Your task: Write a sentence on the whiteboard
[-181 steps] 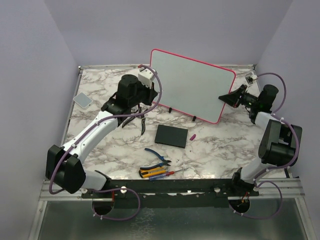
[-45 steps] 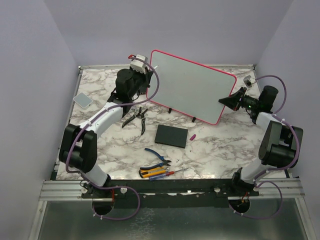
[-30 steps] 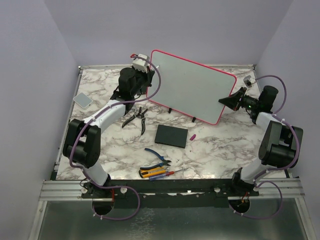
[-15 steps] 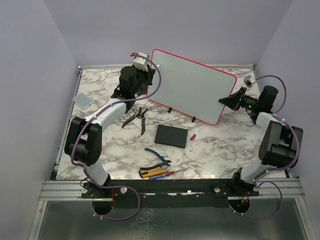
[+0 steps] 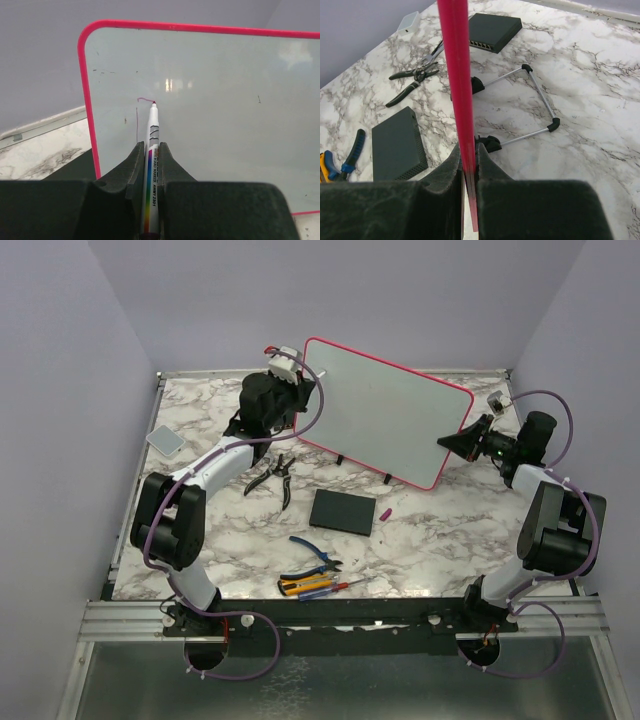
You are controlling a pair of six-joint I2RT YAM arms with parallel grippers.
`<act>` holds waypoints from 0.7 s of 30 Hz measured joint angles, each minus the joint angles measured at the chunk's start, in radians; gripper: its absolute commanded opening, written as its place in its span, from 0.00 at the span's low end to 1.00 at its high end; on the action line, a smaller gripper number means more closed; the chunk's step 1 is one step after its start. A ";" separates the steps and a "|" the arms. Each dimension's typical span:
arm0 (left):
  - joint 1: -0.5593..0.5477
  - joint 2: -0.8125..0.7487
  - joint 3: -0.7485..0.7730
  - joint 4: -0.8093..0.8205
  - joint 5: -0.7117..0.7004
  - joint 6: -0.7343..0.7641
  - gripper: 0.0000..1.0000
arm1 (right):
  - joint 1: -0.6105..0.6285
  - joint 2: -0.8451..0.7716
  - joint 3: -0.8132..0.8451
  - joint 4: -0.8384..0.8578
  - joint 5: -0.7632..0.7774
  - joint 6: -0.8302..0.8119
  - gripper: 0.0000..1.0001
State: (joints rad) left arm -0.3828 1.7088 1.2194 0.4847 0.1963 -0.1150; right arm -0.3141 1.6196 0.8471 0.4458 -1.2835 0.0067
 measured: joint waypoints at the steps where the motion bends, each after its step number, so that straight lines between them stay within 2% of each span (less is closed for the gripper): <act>1: -0.001 0.001 0.000 0.000 0.004 0.000 0.00 | 0.000 0.000 0.000 0.000 0.000 0.000 0.01; 21: -0.004 0.001 -0.019 -0.002 0.022 0.028 0.00 | 0.000 0.000 0.001 -0.003 0.000 0.000 0.01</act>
State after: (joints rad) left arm -0.3870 1.7096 1.2007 0.4828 0.2184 -0.0872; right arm -0.3141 1.6196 0.8478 0.4431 -1.2831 0.0067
